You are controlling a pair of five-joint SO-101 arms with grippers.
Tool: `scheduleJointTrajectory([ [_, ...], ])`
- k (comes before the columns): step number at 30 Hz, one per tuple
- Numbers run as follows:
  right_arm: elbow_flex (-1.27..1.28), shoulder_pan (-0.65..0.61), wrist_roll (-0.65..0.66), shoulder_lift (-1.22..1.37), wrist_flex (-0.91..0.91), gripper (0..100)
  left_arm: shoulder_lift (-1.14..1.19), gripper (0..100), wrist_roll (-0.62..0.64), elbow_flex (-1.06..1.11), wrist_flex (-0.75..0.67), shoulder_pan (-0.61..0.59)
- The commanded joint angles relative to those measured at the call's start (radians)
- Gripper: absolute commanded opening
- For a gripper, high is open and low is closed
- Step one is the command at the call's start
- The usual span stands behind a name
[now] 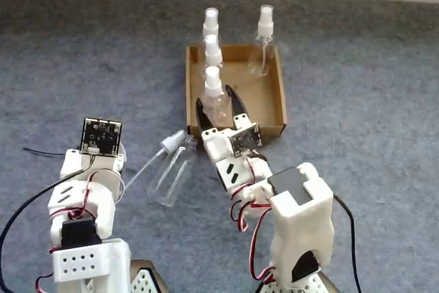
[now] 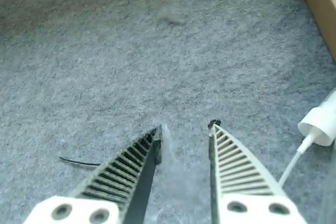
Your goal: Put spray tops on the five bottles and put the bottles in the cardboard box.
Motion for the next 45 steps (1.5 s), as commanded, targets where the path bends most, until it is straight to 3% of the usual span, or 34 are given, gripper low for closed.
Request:
scheduleJointTrajectory([
  [1,-0.031,-0.010,0.012,-0.010,-0.016,18.0,-0.015,14,0.008,-0.005,-0.017,0.016],
  [41,-0.028,-0.012,0.008,-0.087,-0.013,18.5,-0.013,14,0.008,-0.005,-0.017,0.016],
  [45,-0.028,-0.012,0.006,-0.090,0.048,18.5,-0.013,14,0.008,-0.005,-0.017,0.016],
])
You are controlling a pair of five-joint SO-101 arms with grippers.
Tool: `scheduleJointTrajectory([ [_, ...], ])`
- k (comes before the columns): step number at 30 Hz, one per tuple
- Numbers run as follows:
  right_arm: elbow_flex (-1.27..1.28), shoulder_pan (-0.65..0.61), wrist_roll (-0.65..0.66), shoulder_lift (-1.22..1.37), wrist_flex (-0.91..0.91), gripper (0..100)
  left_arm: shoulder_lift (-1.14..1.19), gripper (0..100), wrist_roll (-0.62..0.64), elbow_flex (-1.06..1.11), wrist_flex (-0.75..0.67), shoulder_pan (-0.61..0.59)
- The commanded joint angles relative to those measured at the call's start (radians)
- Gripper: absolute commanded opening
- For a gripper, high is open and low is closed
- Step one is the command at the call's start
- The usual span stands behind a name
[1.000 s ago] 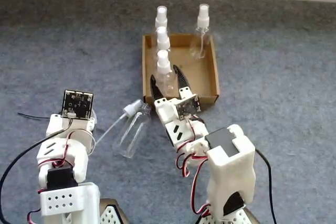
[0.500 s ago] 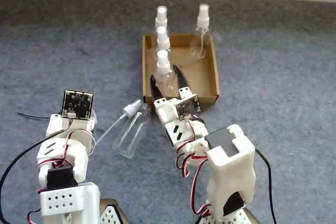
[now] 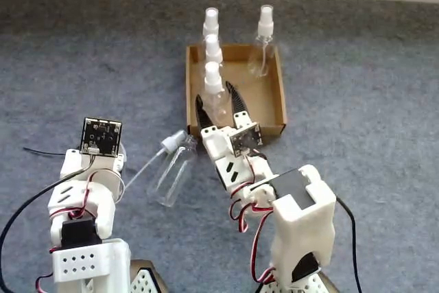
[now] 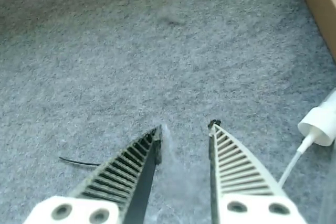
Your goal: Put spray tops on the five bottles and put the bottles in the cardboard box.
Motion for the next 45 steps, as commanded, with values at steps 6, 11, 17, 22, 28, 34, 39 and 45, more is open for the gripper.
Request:
scheduleJointTrajectory([
  [6,-0.028,-0.008,0.006,-0.058,0.038,18.5,-0.013,14,0.008,-0.005,-0.017,0.016],
  [11,-0.028,-0.008,0.006,-0.054,0.039,18.5,-0.013,14,0.008,-0.005,-0.017,0.016],
  [17,-0.018,-0.008,0.006,-0.053,0.045,18.5,-0.013,14,0.008,-0.005,-0.017,0.016],
  [22,0.035,-0.007,0.006,-0.058,0.039,18.6,-0.013,14,0.008,-0.005,-0.017,0.016],
  [28,0.038,-0.007,0.006,-0.058,0.039,18.6,-0.013,14,0.008,-0.005,-0.017,0.016],
  [34,0.038,-0.007,0.006,-0.058,0.039,23.8,-0.013,14,0.009,-0.005,-0.017,0.016],
  [39,0.038,-0.007,0.006,-0.058,0.039,31.0,-0.013,14,0.009,-0.005,-0.017,0.016],
  [45,0.038,-0.007,0.006,-0.059,0.038,31.0,-0.013,14,0.009,-0.005,-0.017,0.016],
])
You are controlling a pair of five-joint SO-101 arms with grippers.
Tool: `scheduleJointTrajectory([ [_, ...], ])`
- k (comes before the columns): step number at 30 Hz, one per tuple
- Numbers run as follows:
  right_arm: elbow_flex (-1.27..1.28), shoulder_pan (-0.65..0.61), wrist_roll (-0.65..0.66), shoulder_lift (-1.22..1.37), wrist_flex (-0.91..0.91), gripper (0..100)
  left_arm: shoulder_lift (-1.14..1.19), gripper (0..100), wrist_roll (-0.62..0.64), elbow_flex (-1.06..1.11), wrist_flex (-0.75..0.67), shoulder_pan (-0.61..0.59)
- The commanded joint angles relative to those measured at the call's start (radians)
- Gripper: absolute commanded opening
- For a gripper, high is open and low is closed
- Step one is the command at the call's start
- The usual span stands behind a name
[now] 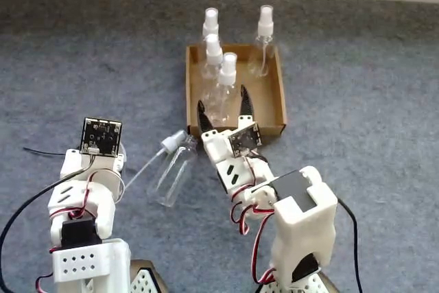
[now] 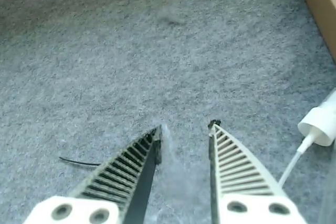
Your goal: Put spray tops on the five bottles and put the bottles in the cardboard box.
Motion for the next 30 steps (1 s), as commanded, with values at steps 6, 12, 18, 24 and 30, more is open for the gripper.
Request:
scheduleJointTrajectory([
  [6,0.004,-0.001,0.012,-0.051,-0.005,31.0,-0.013,14,0.009,-0.005,-0.017,0.016],
  [12,0.087,0.008,0.014,-0.278,0.019,31.0,-0.013,14,0.008,0.010,-0.021,0.016],
  [18,0.248,0.013,0.008,-0.691,0.486,31.0,-0.013,14,0.008,0.008,-0.021,0.016],
  [24,0.179,0.001,-0.120,-1.122,1.303,31.0,-0.004,14,0.011,-0.001,-0.021,0.015],
  [30,-0.119,-0.140,-0.408,-1.259,2.011,31.0,-0.001,14,0.014,-0.064,-0.005,-0.028],
])
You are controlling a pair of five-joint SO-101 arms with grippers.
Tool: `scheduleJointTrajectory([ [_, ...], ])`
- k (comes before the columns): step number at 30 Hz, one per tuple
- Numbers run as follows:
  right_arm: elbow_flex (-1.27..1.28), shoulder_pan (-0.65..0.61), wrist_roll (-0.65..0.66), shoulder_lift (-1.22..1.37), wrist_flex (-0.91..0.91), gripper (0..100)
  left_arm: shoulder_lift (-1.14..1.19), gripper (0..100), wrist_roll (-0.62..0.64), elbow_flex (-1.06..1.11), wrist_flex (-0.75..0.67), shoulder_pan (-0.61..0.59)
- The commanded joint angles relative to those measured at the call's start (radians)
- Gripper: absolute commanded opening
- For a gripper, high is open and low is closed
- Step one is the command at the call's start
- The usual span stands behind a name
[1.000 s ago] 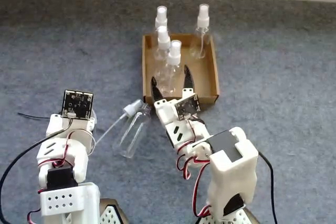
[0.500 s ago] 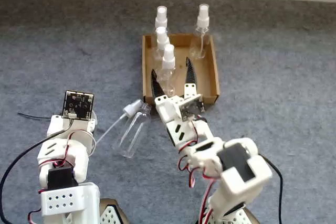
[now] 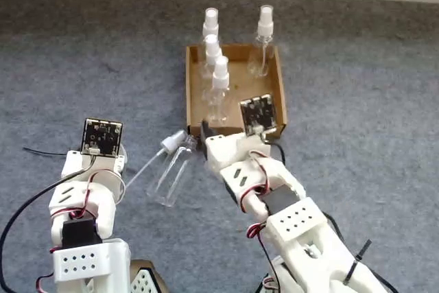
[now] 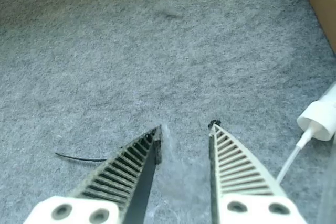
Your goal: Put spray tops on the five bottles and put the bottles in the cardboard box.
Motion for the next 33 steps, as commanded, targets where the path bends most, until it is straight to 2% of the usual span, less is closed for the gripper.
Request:
scheduleJointTrajectory([
  [1,-0.211,-0.096,-0.158,-0.050,0.389,31.0,-0.002,14,0.011,-0.096,0.006,-0.048],
  [6,-0.282,-0.248,-0.338,0.045,0.490,31.0,-0.002,14,0.003,-0.180,0.097,-0.084],
  [9,-0.285,-0.295,-0.423,0.148,0.490,31.0,-0.002,14,-0.055,-0.269,0.192,-0.091],
  [12,-0.295,-0.308,-0.466,0.257,0.478,31.0,0.054,14,-0.066,-0.397,0.232,-0.185],
  [15,-0.363,-0.311,-0.528,0.364,0.466,31.0,0.222,14,-0.104,-0.539,0.235,-0.269],
  [19,-0.484,-0.312,-0.647,0.452,0.464,31.0,0.449,14,-0.123,-0.661,0.233,-0.298],
  [22,-0.568,-0.318,-0.727,0.490,0.463,31.0,0.498,14,-0.123,-0.684,0.229,-0.297],
  [29,-0.618,-0.354,-0.741,0.661,0.240,31.0,0.478,14,-0.124,-0.690,0.219,-0.289],
  [33,-0.618,-0.349,-0.744,0.788,0.243,31.0,0.486,14,-0.140,-0.684,0.189,-0.297],
])
